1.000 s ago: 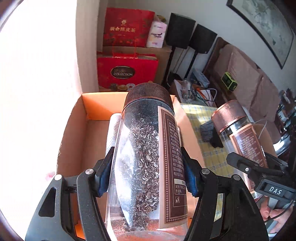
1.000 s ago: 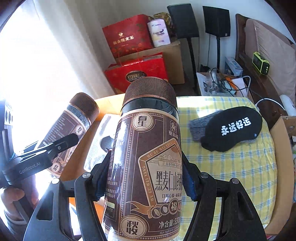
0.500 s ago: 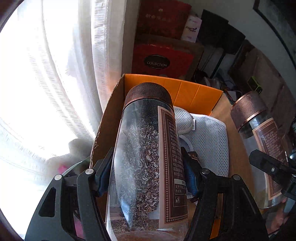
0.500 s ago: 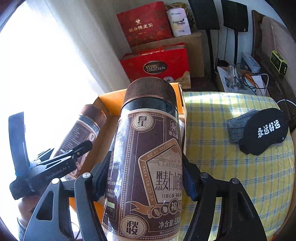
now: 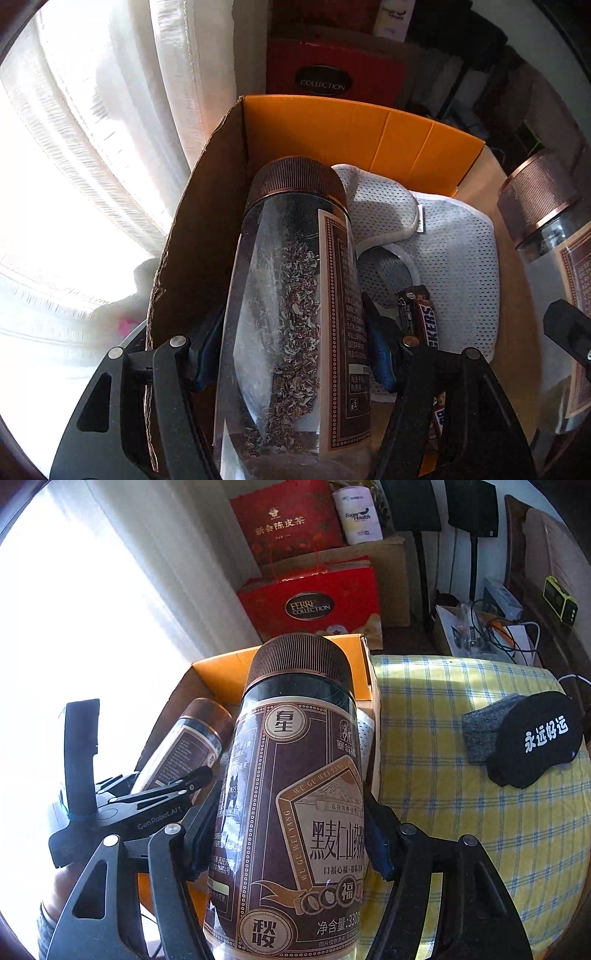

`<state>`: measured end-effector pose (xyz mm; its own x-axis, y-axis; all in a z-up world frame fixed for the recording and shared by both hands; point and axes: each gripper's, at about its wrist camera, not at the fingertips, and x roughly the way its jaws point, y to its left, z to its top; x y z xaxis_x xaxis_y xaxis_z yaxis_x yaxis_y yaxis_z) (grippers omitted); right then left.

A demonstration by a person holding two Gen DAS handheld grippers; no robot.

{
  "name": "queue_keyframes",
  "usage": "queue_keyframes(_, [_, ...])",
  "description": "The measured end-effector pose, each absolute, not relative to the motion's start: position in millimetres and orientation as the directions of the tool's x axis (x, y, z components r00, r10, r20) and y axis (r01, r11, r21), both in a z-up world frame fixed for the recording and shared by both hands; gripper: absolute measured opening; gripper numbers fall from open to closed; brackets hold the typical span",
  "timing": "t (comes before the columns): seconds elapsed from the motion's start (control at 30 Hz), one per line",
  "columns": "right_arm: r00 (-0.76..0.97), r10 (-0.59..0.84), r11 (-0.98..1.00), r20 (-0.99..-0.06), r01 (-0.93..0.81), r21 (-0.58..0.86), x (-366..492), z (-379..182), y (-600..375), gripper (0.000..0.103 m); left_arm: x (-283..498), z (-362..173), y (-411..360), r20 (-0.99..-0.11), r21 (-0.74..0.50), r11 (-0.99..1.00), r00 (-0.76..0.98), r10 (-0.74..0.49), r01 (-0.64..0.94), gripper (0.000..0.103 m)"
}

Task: Organize objects
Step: 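Lower the seed-filled jar into the box and open the left gripper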

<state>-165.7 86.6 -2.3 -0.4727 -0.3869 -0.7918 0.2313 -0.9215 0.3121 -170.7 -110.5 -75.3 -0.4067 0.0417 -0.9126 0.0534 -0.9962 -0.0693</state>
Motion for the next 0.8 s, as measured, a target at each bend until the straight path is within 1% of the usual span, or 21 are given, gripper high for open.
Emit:
queue_keyframes(0.07, [-0.465,-0.39,-0.92,-0.795,0.233,0.315,-166,-5,84,0.068,-172,-77,-108,-0.918,-0.059,-0.997,-0.396,0.037,0.044,0.062])
queue_keyframes(0.2, [-0.454,-0.396,-0.917,-0.798,0.239,0.319,-166,-8,80,0.068,-167,-73,-112,-0.906,-0.083,-0.994,-0.42,0.049,0.064,0.063])
queue_keyframes(0.43, [-0.435,-0.409,-0.912,-0.802,0.239,0.335,-168,-13,73,0.068,-155,-52,-128,-0.873,-0.154,-0.984,-0.479,0.093,0.09,0.063])
queue_keyframes(0.47, [-0.432,-0.414,-0.909,-0.802,0.24,0.34,-168,-13,72,0.068,-152,-49,-129,-0.868,-0.165,-0.982,-0.486,0.102,0.088,0.065])
queue_keyframes(0.5, [-0.428,-0.419,-0.907,-0.801,0.241,0.346,-168,-13,70,0.068,-160,-44,-128,-0.864,-0.174,-0.981,-0.491,0.11,0.085,0.069])
queue_keyframes(0.57, [-0.419,-0.429,-0.902,-0.8,0.244,0.355,-168,-14,65,0.068,-154,-34,-133,-0.851,-0.186,-0.979,-0.511,0.119,0.082,0.073])
queue_keyframes(0.73, [-0.391,-0.464,-0.885,-0.795,0.249,0.393,-165,-19,54,0.068,-139,-23,-139,-0.837,-0.197,-0.978,-0.531,0.132,0.068,0.075])
queue_keyframes(0.8, [-0.378,-0.474,-0.879,-0.795,0.247,0.407,-164,-23,47,0.068,-136,-19,-140,-0.833,-0.195,-0.978,-0.539,0.129,0.067,0.08])
